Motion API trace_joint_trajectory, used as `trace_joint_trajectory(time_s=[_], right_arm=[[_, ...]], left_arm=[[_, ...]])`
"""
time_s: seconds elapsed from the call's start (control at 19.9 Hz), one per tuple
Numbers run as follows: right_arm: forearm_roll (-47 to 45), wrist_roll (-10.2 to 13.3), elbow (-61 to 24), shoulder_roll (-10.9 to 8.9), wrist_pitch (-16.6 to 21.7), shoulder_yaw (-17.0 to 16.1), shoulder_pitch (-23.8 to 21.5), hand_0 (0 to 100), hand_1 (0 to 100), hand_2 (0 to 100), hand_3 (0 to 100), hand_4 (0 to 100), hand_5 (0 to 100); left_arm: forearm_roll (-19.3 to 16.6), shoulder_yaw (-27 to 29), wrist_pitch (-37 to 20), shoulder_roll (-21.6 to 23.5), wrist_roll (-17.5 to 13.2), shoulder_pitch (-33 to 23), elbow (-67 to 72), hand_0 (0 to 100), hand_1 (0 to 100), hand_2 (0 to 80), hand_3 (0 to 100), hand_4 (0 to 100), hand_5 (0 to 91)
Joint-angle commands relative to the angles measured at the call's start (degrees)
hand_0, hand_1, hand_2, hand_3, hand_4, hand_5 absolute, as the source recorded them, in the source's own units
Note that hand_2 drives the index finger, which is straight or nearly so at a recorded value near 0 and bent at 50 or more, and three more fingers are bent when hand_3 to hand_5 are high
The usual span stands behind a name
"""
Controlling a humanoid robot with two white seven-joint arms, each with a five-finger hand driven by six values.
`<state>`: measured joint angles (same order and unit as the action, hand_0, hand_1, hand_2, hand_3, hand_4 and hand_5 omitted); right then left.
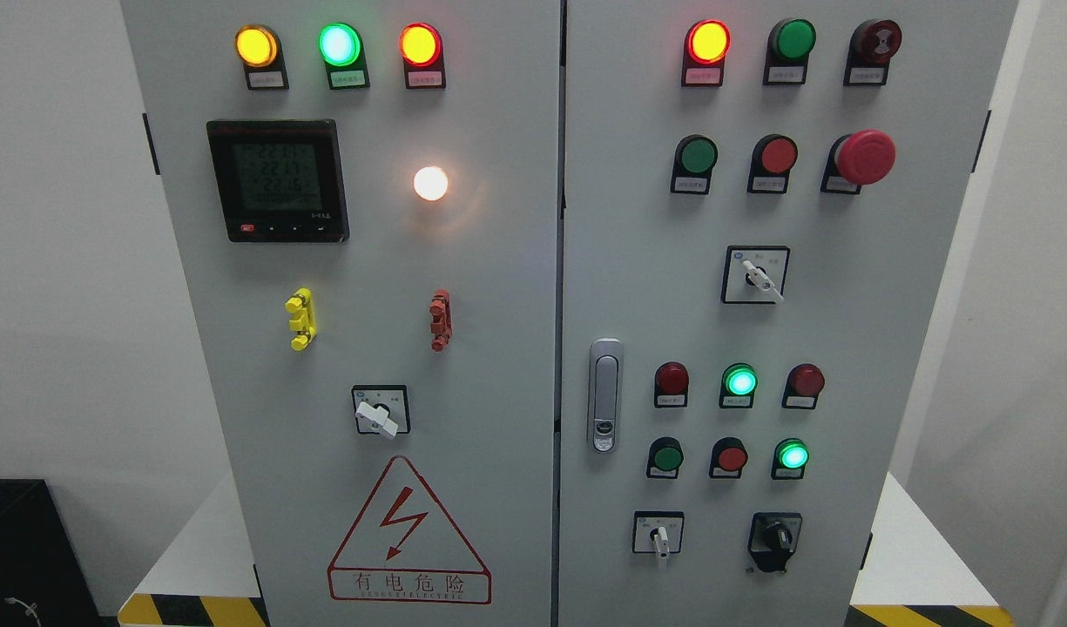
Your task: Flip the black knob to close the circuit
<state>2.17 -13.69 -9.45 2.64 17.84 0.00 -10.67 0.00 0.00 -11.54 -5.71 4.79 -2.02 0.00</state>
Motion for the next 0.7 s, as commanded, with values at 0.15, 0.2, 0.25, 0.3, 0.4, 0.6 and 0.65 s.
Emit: trace_joint_trajectory(time_s=[0.15,0.2,0.25,0.3,0.4,0.6,0.65], right_arm=[[0.03,-0.20,0.04,0.17,-0.09,-0.17,0.03,0,16,0,0,0,0],[-0.06,-0.20,0.04,0.17,-0.09,-0.26,0.12,0,16,0,0,0,0],[-0.14,-0.20,-0.05,0.17,-0.09,-0.44,0.12,0,16,0,0,0,0],[-0.32,-0.11,-0.22,0.26,0.00,-0.44,0.12,0,16,0,0,0,0],[-0.50,0.76,-0.49,0.79,0.52,-0.44,0.56,0,16,0,0,0,0],[-0.23,6.29,-2.15,0.88,4.56,0.44,1.26,0,15,3,10,4,0],[-0.15,7.44,-3.20,0.88,4.83,0.35,1.26,0,15,5,14,8,0]], left_arm=[[-1.23,-1.14,0.03,0.00,0.05,0.00,1.23,0,0,0.0,0,0,0.0],[-1.23,-1.14,0.03,0.00,0.05,0.00,1.23,0,0,0.0,0,0,0.0],[-1.23,-1.14,0.03,0.00,0.05,0.00,1.23,0,0,0.0,0,0,0.0],[-1.23,-1.14,0.03,0.00,0.05,0.00,1.23,0,0,0.0,0,0,0.0],[-1.23,-1.14,0.03,0.00,0.05,0.00,1.23,0,0,0.0,0,0,0.0],[-1.23,-1.14,0.03,0.00,0.05,0.00,1.23,0,0,0.0,0,0,0.0],[-1.23,-1.14,0.03,0.00,0.05,0.00,1.23,0,0,0.0,0,0,0.0]])
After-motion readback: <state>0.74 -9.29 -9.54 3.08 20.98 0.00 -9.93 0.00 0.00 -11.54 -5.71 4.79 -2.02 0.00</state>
